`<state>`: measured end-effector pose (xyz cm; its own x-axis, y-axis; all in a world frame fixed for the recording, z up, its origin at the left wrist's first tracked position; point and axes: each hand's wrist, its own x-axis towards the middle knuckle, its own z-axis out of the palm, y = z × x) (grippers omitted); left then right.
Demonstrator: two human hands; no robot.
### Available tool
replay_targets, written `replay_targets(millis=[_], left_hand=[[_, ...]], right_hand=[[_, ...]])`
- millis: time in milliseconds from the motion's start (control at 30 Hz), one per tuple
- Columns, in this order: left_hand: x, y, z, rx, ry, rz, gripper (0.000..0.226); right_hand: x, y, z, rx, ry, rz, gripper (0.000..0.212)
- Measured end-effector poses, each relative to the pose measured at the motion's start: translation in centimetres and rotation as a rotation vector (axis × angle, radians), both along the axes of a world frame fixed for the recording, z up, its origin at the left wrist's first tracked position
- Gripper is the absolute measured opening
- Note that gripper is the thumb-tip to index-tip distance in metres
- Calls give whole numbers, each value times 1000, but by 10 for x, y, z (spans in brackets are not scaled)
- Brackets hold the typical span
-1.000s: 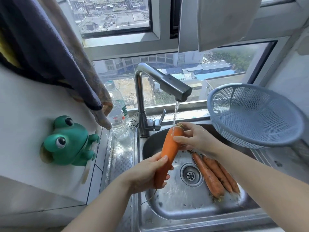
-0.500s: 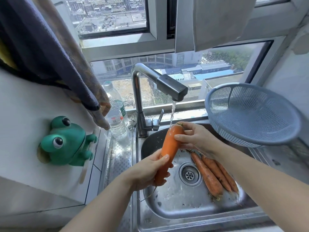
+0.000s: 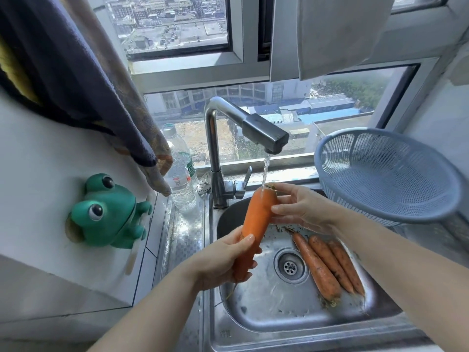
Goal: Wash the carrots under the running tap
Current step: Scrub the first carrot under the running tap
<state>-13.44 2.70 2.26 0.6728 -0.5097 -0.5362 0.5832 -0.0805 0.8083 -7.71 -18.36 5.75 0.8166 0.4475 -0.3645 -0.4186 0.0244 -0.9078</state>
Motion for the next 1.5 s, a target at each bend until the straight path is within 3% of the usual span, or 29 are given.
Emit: replay_targets(millis=[233, 400, 567, 733, 800, 867, 1000, 1300, 1500], left_hand=[[-2, -1, -6, 269, -298, 35, 38], [1, -5, -15, 405, -483, 118, 51], [2, -5, -14, 447, -586, 166, 50], [11, -14, -6, 447, -661, 192, 45], [14, -22, -2, 456, -710, 181, 44], [13, -31, 0, 470, -741, 176, 44], [6, -37, -9, 459, -705, 219, 48], [0, -29, -12, 477, -645, 192, 45], [9, -31, -14, 425, -602, 175, 44]], right_hand=[[-7, 19, -9, -105, -176, -93, 50], [-12, 18, -7, -126, -228, -37, 54], [-15, 22, -5, 37, -147, -118, 38], [-13, 8, -5, 232, -49, -206, 46], [-12, 7, -5, 234, -50, -289, 40], [-12, 13, -5, 102, -117, -359, 38], [-18, 26, -6, -395, -419, -280, 75], [-10, 44, -11, -425, -370, -371, 23], [-9, 31, 3, -283, -281, -329, 13]])
